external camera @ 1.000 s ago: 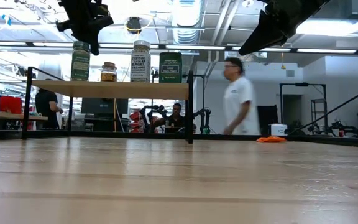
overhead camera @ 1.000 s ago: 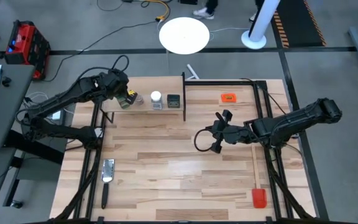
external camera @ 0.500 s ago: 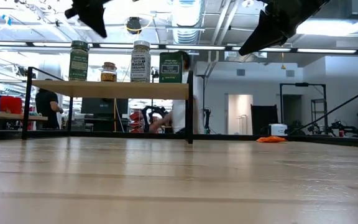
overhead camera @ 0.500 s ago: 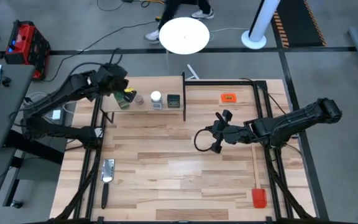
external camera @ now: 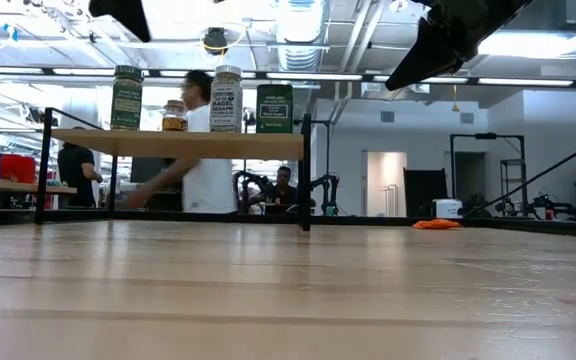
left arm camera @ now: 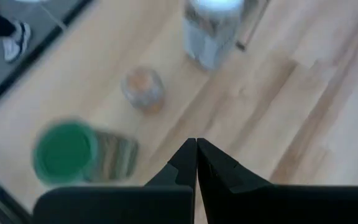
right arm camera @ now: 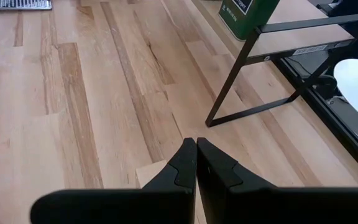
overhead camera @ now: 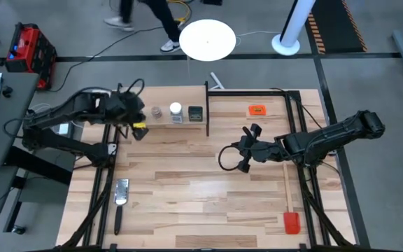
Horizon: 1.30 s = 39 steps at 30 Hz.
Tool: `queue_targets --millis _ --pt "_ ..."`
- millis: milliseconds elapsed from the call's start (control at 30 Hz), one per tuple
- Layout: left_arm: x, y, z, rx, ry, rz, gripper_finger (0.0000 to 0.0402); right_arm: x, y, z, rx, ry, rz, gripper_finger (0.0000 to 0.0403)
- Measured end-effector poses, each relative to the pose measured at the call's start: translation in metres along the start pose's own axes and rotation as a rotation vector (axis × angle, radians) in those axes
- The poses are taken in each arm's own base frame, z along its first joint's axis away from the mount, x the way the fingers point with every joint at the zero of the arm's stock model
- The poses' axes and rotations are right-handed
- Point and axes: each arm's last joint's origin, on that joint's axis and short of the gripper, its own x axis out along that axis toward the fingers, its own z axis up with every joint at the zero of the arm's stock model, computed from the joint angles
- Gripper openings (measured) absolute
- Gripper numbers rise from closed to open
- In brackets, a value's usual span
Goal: Shelf spices
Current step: Remove the green seasoning bottle from the shelf
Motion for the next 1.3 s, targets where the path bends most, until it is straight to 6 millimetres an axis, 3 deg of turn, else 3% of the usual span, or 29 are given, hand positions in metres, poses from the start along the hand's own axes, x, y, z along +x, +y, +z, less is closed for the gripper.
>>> queue_targets --millis 300,733,1300 --pt "-0.010 0.001 -0.025 -0.032 0.098 0.177 0.0000 0.000 0.000 0.000 0.011 -0.002 0.001 0.0015" --pt "0.003 -0.001 -0.031 -0.008 0.113 0.249 0.0000 0.000 0.000 0.000 0.020 -0.002 0.001 0.0015" --pt "0.003 -0.001 -0.026 0.005 0.006 0.329 0.0000 0.000 0.000 0.000 0.016 0.004 -0.001 0.0015"
